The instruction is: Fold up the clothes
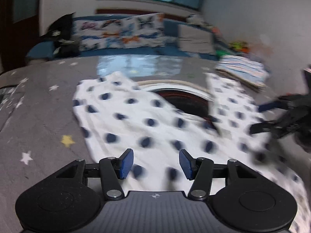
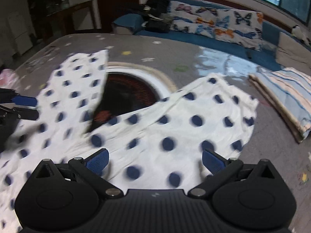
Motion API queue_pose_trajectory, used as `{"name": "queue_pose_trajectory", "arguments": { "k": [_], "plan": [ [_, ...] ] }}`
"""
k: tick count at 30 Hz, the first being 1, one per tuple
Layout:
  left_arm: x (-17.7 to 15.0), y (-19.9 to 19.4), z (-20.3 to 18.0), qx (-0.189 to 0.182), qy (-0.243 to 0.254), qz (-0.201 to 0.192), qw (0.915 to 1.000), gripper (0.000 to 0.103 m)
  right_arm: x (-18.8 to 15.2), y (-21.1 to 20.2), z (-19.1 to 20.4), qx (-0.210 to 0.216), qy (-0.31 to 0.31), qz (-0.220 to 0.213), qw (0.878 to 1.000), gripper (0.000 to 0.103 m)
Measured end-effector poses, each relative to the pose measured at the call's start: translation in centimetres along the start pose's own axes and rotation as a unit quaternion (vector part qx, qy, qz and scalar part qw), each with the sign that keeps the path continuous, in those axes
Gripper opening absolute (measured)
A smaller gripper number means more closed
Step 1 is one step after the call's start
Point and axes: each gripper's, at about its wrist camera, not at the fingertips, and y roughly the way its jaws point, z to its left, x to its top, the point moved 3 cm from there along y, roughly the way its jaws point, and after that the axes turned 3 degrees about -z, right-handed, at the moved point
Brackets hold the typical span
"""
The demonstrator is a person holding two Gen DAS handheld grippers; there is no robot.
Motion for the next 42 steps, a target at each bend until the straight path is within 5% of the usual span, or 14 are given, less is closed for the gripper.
{"name": "queue_pose_trajectory", "arguments": {
  "k": [7, 20, 42],
  "plan": [
    [-3.6, -3.1, -5.1, -0.059, 0.064, 0.017, 0.9960, 0.056, -3.1, -2.5, 4.2, 0.040, -0.017, 0.011, 0.999, 0.103],
    [-8.1, -5.3, -5.0, -0.027, 0.116, 0.029, 0.9925, 0.055, -9.7, -5.5, 7.5, 0.023, -0.060, 0.022, 0.998, 0.103],
    [-8.8, -6.6, -4.9, -0.002, 0.120, 0.039, 0.9920, 0.056, -11.7, -7.2, 8.5, 0.040, -0.061, 0.013, 0.997, 0.103]
  ]
}}
